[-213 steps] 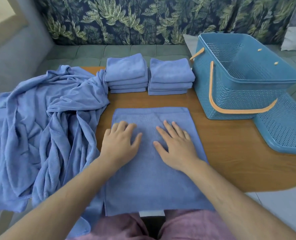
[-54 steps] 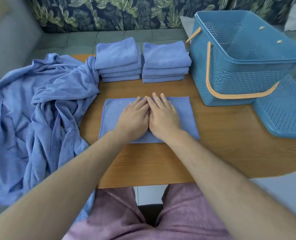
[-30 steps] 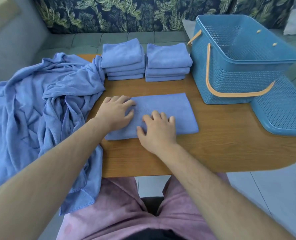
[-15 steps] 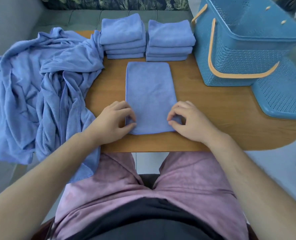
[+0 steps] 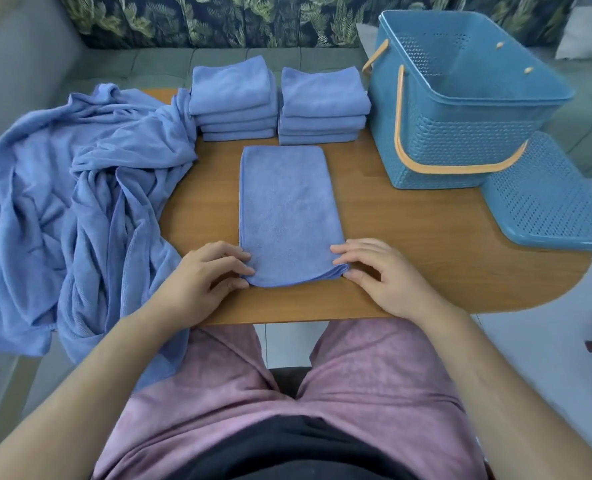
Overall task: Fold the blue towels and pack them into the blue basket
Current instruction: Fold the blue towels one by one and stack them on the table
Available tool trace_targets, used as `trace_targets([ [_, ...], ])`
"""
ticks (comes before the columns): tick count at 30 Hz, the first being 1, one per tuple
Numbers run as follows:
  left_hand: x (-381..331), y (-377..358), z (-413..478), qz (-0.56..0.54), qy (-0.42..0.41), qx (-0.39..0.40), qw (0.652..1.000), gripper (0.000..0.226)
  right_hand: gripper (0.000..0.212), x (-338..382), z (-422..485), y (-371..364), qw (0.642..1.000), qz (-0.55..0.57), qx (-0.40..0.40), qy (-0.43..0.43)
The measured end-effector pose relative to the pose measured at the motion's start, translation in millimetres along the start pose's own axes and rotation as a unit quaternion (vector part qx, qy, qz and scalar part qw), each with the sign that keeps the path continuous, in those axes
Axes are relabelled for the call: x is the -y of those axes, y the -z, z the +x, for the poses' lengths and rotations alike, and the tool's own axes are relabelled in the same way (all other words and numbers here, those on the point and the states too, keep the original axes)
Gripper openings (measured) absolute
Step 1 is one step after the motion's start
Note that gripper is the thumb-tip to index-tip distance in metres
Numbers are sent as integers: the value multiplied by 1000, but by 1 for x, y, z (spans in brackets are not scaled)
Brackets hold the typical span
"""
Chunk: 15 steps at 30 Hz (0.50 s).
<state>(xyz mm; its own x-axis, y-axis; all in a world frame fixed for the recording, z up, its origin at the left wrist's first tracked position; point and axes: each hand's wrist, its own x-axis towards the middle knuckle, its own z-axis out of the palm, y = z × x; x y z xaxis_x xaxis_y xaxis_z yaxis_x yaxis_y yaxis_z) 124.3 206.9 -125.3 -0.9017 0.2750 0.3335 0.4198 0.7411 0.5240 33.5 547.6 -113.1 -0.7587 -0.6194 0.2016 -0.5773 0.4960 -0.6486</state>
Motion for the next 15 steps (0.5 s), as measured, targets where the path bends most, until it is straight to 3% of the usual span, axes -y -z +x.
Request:
trace_targets([
  [3, -6, -5, 1, 2, 27, -44, 999, 24, 21, 5, -1, -4, 999, 19, -27, -28],
  [9, -50, 5, -11, -105, 186, -95, 972, 13, 18, 45, -7, 10, 978, 160, -1, -135],
  [12, -61, 18, -10, -162, 204, -98, 960, 17, 17, 65, -10, 21, 972, 201, 6, -124],
  [15, -55, 31, 4, -209, 215, -106, 948, 22, 17, 68, 3, 22, 967, 214, -34, -136],
])
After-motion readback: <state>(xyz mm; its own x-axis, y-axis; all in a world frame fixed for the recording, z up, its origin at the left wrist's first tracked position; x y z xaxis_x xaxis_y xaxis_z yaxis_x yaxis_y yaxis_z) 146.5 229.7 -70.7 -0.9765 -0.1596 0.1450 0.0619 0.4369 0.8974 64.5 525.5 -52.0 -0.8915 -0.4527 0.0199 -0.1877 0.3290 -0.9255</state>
